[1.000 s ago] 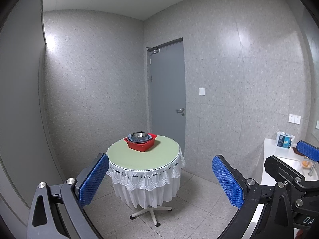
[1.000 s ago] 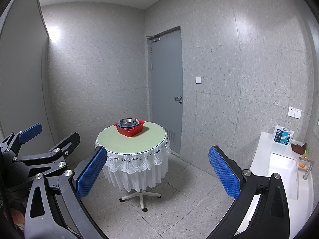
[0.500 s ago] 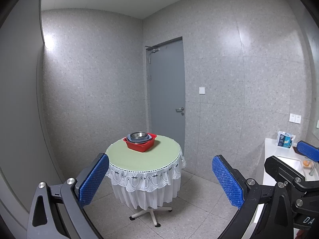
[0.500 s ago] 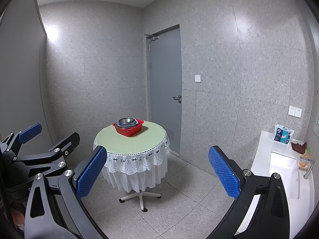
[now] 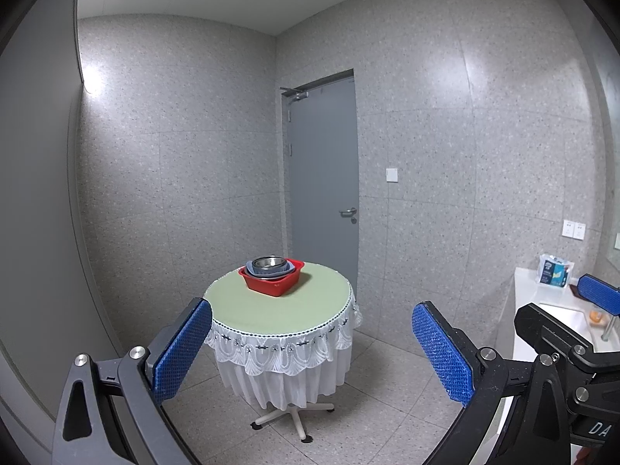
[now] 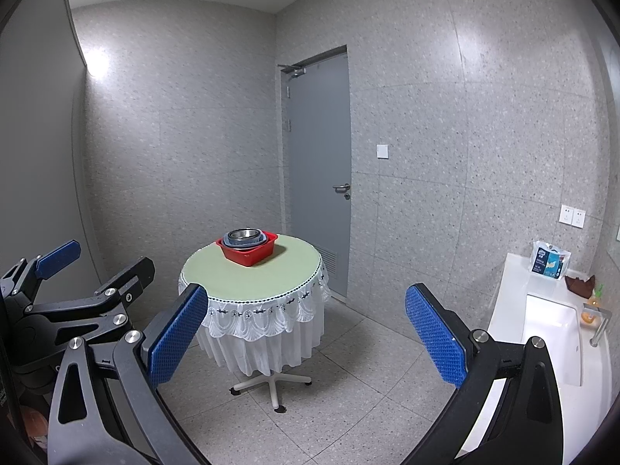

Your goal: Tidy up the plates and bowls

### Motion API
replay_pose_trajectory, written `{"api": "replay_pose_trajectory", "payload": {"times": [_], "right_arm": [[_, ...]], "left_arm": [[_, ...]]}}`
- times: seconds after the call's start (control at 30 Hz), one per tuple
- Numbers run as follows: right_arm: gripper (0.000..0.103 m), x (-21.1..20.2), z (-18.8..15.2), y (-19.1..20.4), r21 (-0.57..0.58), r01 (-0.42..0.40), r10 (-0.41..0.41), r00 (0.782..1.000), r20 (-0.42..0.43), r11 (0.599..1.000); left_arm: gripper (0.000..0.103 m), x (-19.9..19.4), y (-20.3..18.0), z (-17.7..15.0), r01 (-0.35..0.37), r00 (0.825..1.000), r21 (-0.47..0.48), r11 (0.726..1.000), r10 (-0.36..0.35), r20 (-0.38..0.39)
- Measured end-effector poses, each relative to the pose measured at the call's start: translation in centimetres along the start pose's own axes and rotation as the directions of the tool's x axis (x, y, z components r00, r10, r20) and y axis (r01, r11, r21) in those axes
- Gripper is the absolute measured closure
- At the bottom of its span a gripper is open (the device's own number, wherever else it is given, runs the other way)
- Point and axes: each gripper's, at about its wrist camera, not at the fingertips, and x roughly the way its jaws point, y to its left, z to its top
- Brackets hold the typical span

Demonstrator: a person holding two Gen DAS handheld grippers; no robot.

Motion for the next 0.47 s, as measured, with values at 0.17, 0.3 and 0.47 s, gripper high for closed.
{"api": "replay_pose_trajectory", "payload": {"times": [0.17, 0.3, 0.47], "right_arm": [[0.0, 0.2, 0.1, -0.3, -0.001, 0.0, 0.0, 1.0, -0.002, 1.0], [0.0, 0.5, 0.2, -0.2, 0.002, 0.002, -0.002, 1.0, -0.004, 1.0], [0.0, 1.2, 0.3, -0.3, 0.011, 0.007, -0.007, 1.0, -0.004, 1.0]], "left_arm": [[0.001, 0.6, 0.1, 0.1, 0.002, 1.0, -0.001, 1.0, -0.002, -0.002], [0.001, 1.1, -0.1, 0.2, 0.001, 1.0, 0.003, 1.0, -0.001, -0.001], [0.001, 2.0, 0.1, 0.4, 0.0, 1.0, 0.011, 1.0, 0.0, -0.001]]}}
